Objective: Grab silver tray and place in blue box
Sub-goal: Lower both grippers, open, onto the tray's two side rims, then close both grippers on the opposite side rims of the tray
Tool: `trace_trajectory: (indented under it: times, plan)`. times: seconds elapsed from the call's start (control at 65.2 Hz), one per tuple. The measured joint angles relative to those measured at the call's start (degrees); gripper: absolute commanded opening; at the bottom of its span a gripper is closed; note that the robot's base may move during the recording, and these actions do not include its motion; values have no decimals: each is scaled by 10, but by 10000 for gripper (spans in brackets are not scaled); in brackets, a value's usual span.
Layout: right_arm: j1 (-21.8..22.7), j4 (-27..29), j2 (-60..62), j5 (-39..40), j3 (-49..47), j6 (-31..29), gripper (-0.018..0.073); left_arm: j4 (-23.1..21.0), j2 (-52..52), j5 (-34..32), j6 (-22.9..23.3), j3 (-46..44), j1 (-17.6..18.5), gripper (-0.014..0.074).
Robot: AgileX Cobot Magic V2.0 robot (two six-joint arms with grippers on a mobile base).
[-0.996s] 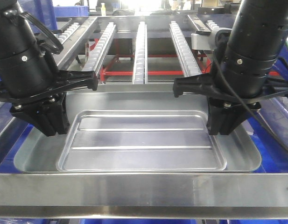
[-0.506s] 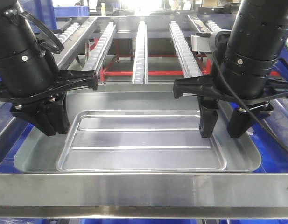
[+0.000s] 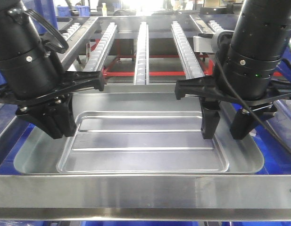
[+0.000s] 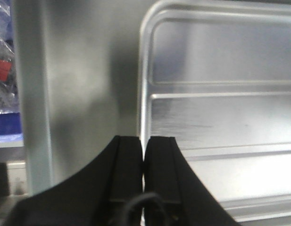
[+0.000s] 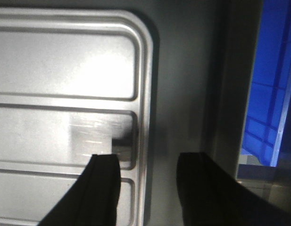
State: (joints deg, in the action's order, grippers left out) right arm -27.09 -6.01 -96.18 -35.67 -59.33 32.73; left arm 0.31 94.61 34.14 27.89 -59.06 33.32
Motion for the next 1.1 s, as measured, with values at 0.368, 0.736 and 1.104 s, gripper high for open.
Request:
trace_trajectory:
  times: [0.368,0.736,1.104]
  plan:
    - [0,3,0,0,0,0,405,5,0,-1,1,0,0,-3]
    - [0,6,0,0,0,-1,405,5,1,-3,2,0,0,260]
    - [0,8,-9,13,0,-1,405,-3,39,-14,2,-2,0,221]
